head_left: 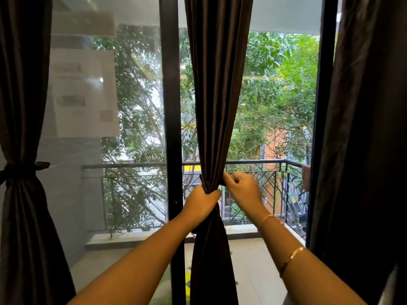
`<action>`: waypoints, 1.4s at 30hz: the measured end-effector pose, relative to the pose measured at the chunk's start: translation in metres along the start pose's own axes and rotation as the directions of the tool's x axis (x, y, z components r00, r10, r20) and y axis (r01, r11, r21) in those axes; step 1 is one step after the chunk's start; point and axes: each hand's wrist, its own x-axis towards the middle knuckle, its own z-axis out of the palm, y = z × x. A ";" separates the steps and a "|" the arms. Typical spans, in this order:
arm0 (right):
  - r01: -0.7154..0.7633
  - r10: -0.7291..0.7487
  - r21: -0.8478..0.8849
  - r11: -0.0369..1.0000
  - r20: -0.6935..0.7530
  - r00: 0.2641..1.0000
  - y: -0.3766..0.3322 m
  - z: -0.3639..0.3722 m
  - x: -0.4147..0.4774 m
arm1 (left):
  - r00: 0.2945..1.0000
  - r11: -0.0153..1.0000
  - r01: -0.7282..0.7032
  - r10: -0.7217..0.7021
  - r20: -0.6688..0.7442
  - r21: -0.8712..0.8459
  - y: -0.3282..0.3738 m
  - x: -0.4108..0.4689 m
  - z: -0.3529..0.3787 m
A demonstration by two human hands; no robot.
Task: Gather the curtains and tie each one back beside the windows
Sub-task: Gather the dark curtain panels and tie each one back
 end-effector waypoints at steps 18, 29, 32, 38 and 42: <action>0.161 -0.178 -0.084 0.983 -0.270 0.946 -0.008 0.015 -0.059 | 0.902 0.871 0.418 -0.366 0.230 -0.257 0.019 -0.017 -0.021; 0.108 -0.126 -0.134 0.985 -0.139 0.982 0.003 0.023 -0.073 | 0.922 0.608 0.385 -0.289 0.258 -0.695 -0.001 -0.035 -0.011; 0.163 -0.175 -0.109 0.981 -0.119 0.977 0.000 0.020 -0.073 | 0.920 0.625 0.378 -0.173 0.351 -0.683 0.000 -0.038 -0.011; 0.106 -0.111 0.114 0.988 0.041 0.993 -0.005 0.019 -0.072 | 0.929 0.644 0.328 -0.088 0.359 -0.691 0.003 -0.038 -0.010; 0.027 -0.054 0.197 0.980 0.132 0.990 -0.013 0.022 -0.077 | 0.937 0.625 0.321 -0.102 0.334 -0.712 0.001 -0.037 -0.011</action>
